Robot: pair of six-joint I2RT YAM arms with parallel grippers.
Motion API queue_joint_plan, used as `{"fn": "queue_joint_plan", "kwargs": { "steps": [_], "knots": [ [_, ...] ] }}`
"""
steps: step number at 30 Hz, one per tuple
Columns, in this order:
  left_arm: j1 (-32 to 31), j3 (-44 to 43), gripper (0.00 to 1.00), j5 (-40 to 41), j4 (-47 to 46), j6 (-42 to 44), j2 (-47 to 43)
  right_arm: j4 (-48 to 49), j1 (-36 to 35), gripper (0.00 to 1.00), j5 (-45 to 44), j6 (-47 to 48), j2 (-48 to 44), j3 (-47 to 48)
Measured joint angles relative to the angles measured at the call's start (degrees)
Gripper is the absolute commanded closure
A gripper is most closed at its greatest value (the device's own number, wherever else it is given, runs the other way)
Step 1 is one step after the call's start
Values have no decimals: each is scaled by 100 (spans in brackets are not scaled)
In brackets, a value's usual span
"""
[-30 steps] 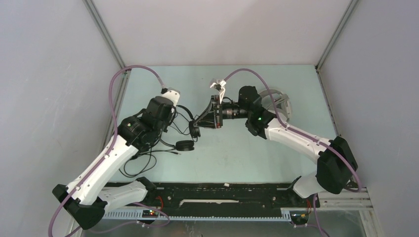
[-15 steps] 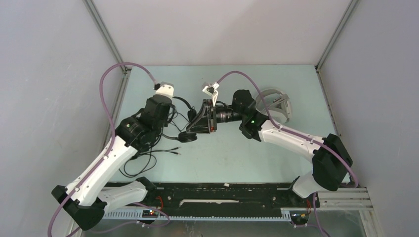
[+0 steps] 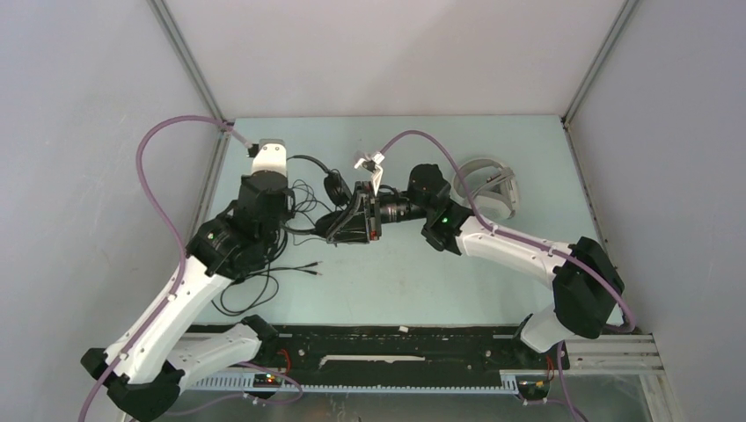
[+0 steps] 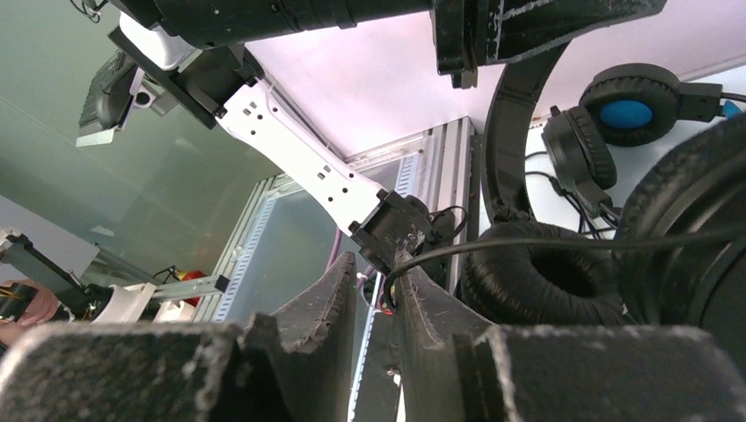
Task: Wrap the headphones
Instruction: Wrap the headphones cable around the headphones.
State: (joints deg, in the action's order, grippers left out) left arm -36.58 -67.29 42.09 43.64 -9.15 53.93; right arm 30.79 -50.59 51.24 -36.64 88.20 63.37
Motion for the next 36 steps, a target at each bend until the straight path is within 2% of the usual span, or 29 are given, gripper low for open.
{"fn": "queue_joint_plan", "kwargs": {
  "steps": [8,10,13,16,36],
  "knots": [
    [0,46,100,192,-337,-179,-258,160,-122,74,-201,70,7,0],
    [0,74,100,208,-393,-234,-271,170,-170,79,-321,146,17,2],
    [0,155,100,236,-490,-293,-273,109,-256,93,-540,328,46,76],
    [0,236,100,234,-546,-337,-271,59,-372,100,-811,546,63,190],
    [7,387,100,111,-671,-544,-328,-348,-660,98,-1646,1349,455,439]
  ]
}}
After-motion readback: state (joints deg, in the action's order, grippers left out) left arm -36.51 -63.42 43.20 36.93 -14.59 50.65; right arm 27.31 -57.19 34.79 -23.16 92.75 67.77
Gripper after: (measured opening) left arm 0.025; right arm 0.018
